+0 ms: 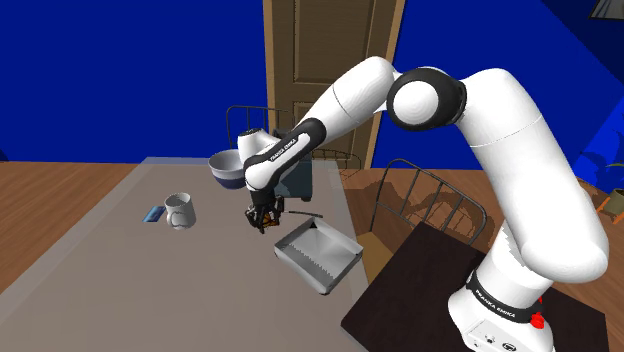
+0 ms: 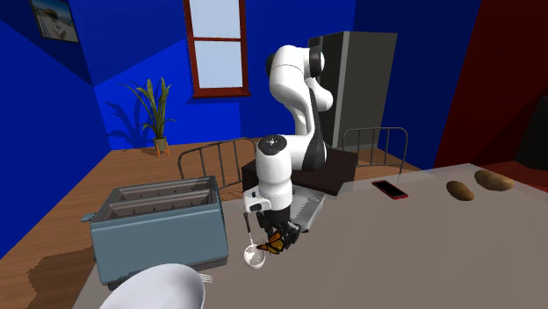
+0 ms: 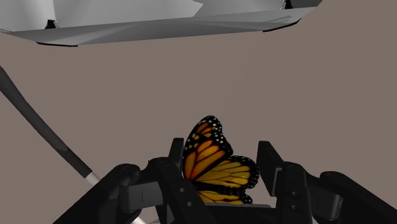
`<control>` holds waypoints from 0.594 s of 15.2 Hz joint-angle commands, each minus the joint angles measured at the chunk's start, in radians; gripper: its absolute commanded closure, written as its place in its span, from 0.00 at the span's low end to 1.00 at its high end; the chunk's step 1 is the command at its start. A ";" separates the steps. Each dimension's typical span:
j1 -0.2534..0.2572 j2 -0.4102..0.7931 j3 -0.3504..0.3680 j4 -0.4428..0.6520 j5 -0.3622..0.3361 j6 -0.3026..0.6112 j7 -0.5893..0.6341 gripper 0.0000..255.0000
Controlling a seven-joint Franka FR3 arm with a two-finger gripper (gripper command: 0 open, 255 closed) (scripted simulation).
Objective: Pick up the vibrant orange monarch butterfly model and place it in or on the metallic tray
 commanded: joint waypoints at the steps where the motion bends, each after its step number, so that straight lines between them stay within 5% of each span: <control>1: 0.000 0.000 0.000 0.000 0.000 0.000 0.000 1.00; 9: -0.007 -0.077 0.010 -0.012 0.011 -0.064 -0.004 1.00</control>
